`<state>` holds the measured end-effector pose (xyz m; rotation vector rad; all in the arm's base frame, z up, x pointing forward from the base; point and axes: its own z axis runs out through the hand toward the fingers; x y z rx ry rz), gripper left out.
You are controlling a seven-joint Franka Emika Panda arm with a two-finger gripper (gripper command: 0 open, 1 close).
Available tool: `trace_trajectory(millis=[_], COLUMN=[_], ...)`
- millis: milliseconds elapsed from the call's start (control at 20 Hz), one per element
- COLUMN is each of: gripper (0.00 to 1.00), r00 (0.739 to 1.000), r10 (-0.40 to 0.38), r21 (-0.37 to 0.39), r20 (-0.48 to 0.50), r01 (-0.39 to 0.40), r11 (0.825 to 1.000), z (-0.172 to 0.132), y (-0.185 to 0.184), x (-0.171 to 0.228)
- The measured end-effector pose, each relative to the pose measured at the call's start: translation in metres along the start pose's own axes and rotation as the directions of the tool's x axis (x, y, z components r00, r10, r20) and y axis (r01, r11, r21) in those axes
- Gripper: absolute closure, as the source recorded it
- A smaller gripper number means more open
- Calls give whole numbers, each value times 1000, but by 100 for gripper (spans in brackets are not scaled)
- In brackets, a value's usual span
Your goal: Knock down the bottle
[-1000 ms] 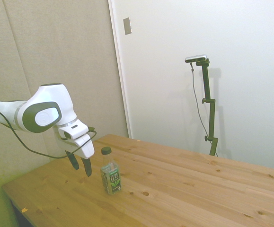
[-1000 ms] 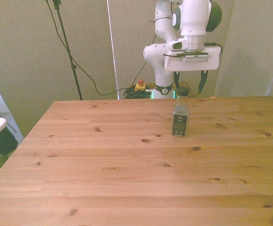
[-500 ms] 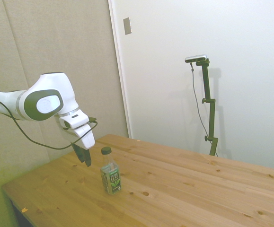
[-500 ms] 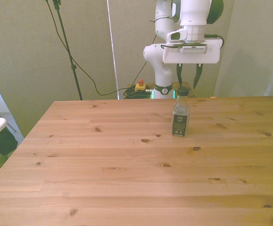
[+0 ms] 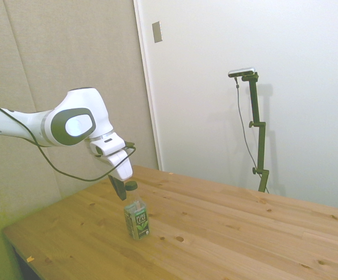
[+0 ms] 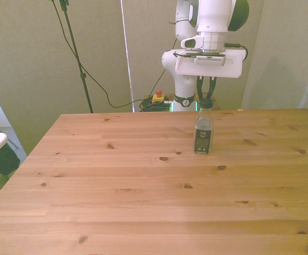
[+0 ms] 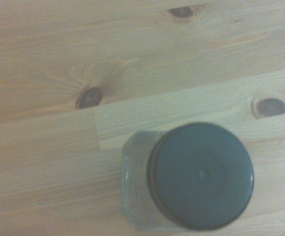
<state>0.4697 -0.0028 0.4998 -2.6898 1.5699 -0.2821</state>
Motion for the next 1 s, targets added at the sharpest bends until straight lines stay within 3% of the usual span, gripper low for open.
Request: trace_trajectory(millis=[600, 1000], gripper=[100, 100], r00=[993, 978], r10=[110, 183], r21=[57, 114], r20=[-49, -104], r01=[-107, -171], r11=[993, 979], z=[18, 34], y=[-79, -97], x=[72, 125])
